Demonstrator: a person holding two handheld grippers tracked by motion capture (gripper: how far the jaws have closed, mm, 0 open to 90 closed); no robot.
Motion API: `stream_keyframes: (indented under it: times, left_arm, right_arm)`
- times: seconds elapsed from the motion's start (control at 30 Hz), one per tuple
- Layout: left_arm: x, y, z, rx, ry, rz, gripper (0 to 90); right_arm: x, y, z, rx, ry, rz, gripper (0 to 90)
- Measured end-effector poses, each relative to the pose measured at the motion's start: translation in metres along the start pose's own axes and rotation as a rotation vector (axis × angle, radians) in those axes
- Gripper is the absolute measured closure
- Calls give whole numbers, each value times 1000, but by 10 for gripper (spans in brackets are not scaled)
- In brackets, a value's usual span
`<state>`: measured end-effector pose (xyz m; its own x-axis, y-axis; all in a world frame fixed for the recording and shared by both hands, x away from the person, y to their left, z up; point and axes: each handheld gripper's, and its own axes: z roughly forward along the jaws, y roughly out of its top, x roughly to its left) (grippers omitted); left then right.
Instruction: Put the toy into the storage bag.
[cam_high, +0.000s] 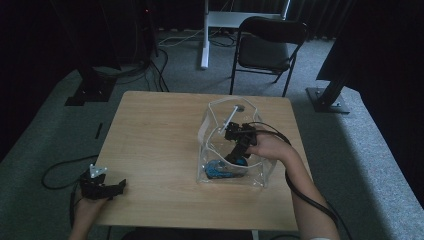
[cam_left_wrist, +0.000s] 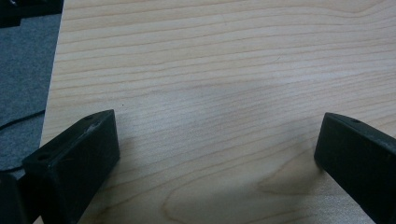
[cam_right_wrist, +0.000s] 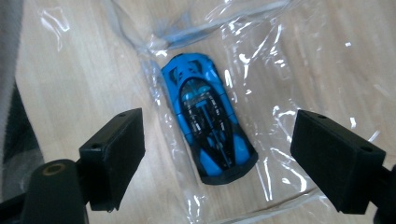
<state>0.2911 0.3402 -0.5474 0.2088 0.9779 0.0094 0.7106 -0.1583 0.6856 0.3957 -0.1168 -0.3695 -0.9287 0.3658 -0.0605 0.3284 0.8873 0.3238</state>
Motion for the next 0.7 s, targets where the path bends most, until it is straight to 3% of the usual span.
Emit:
stream_keyframes:
  times: [0.17,0.33,0.43,0.57,0.7]
  left_arm:
    - [0,0,0,0,0,0,4]
    - [0,0,0,0,0,0,4]
    - [0,0,0,0,0,0,4]
    - [0,0,0,0,0,0,4]
    - [0,0,0,0,0,0,4]
  right_arm:
    - [1,-4,-11,-75,-14,11,160]
    - [4,-10,-21,-148,19,22,155]
    - [5,-14,-24,-179,-5,25,155]
    - [5,-19,-31,-258,-23,44,143]
    - [5,-23,-37,-308,2,62,141]
